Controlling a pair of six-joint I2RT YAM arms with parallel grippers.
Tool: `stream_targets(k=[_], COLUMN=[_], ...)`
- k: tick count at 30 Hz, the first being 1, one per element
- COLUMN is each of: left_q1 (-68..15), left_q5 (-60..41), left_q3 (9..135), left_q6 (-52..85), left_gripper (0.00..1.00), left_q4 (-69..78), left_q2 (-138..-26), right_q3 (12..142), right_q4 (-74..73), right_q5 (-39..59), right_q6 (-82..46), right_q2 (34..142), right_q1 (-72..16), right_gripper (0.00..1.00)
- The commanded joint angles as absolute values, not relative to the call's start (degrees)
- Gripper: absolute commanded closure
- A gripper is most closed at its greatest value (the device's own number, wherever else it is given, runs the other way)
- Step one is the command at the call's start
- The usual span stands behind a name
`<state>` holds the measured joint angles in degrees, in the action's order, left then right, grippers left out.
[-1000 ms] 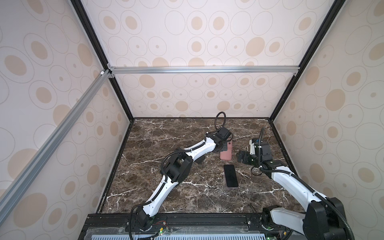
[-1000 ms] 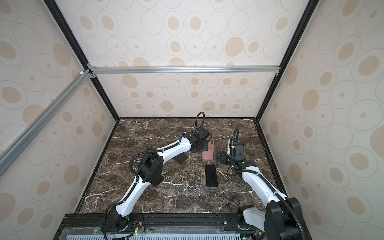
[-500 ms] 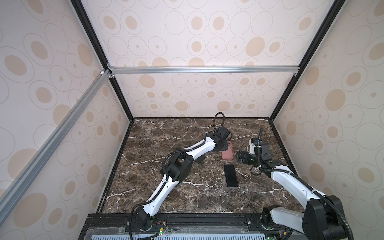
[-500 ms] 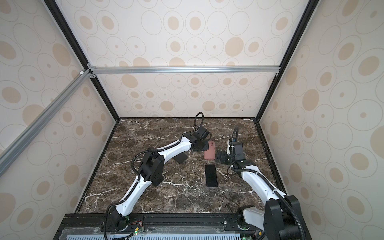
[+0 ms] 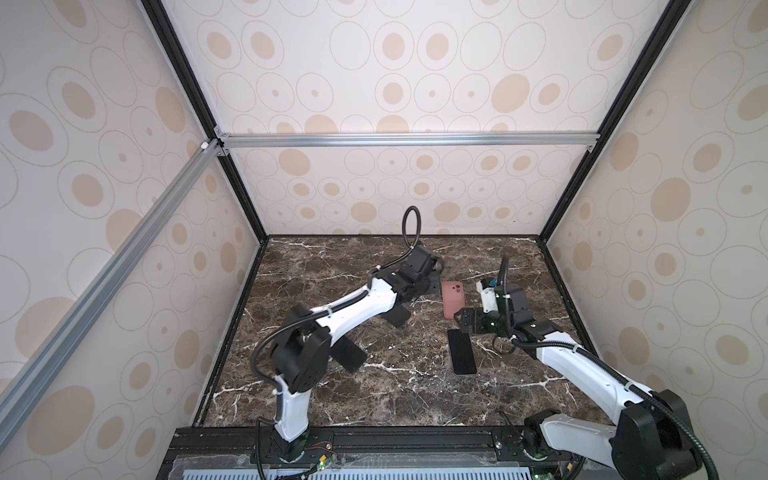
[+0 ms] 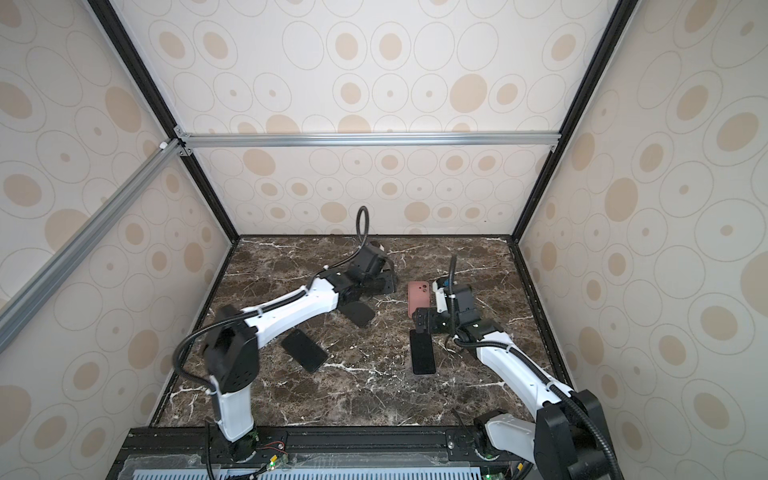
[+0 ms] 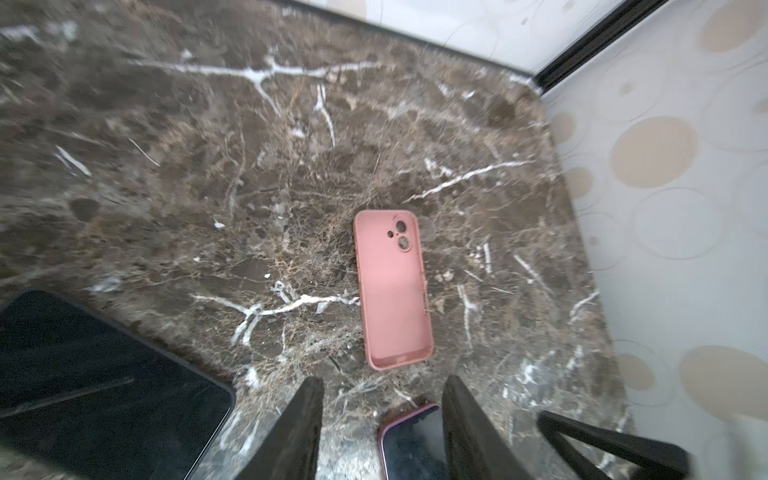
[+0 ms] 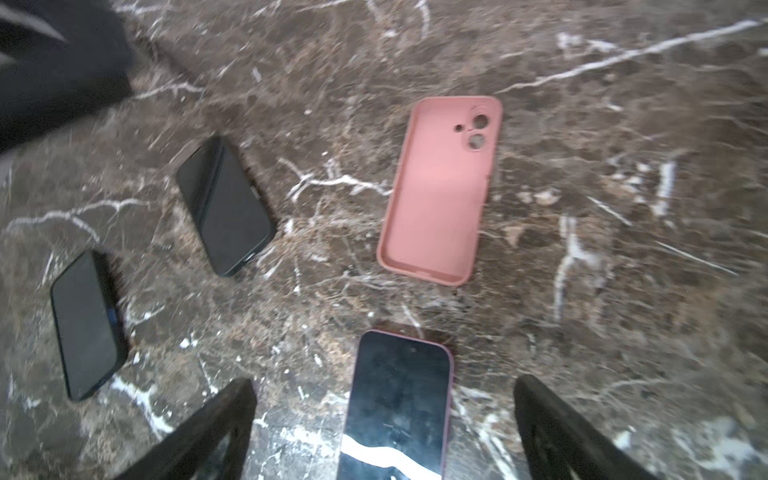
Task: Take the phone out of the phone case
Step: 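Lower the pink case onto the table with the left gripper and release it, then lower the right gripper onto the black phone and grasp it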
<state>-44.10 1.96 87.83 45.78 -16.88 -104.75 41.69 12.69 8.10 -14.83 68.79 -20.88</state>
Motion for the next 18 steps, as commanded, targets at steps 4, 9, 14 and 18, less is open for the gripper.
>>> stream_targets(k=[4,9,14,18], left_q1=[-42.2,-38.4,-33.1,-26.9], left_q5=[7.4,5.2,0.4,-4.3], left_q3=[67.3,52.2,41.0,35.0], left_q6=[42.8,43.8,44.9,46.7], left_gripper=[0.48,0.21,0.07,0.07], left_q4=[-6.7,-1.4,2.2,4.7], left_q2=[-86.4,-73.1,-64.2,-59.7], right_q3=[49.6,57.2,66.5,74.2], right_q4=[13.6,14.6,17.1,20.3], right_q5=[5.7,7.9,9.3,9.4], right_q6=[-8.6,-3.0,0.9,4.3], right_q2=[78.6,88.6,99.2,106.5], right_q1=[-32.2,-37.5,-38.2,-38.3], right_gripper=[0.0,0.0,0.0,0.0])
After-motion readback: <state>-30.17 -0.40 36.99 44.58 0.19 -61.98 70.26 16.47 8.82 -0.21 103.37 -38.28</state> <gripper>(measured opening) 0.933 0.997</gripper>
